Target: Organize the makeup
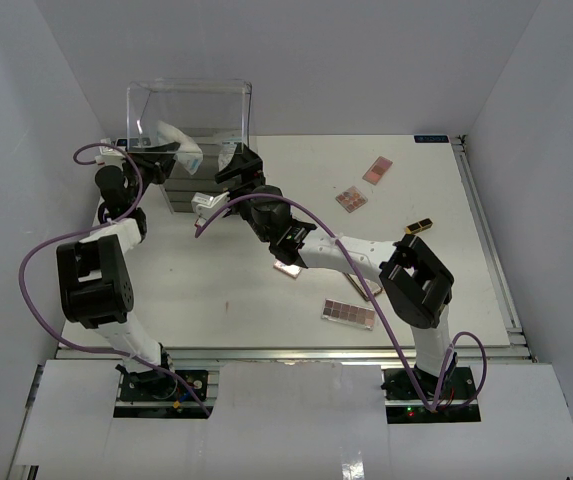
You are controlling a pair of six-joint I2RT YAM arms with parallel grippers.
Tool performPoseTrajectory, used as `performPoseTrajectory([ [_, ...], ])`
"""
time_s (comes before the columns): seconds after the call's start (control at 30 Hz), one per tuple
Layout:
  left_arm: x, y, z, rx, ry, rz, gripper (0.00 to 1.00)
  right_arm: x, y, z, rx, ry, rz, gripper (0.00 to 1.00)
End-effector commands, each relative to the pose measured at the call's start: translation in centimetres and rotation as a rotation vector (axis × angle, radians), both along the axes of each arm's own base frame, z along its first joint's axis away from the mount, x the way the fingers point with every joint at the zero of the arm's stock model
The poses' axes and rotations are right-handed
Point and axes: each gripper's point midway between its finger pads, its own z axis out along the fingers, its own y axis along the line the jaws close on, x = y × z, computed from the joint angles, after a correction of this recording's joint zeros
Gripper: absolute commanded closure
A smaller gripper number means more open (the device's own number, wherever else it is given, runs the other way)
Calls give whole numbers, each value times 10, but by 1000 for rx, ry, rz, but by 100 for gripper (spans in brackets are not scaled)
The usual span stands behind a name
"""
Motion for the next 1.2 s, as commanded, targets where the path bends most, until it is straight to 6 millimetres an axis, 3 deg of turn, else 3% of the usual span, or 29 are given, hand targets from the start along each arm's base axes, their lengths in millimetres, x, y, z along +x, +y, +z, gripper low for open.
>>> performPoseTrajectory([
  [0.0,12,0,14,9,-29,27,78,-5,-2,46,134,-75,3,10],
  [0.17,18,-4,7,12,-10,18,73,-4,-2,45,127,-74,2,9],
  [0.33,20,-5,6,35,10,22,57,-4,-2,46,129,-75,3,10],
  [0.53,21,-8,9,48,21,16,50,-4,-2,46,130,-74,1,10],
  [0.7,19,-11,12,60,21,11,36,-5,-3,46,130,-73,1,10],
  [0.83,14,-14,20,82,4,4,26,-5,-4,46,129,-73,-2,10],
  [1.0,4,-15,24,120,-9,0,23,-5,-5,43,126,-69,-3,10],
  [1.17,-18,-21,37,188,-52,-16,21,-6,-7,44,126,-69,-5,10],
])
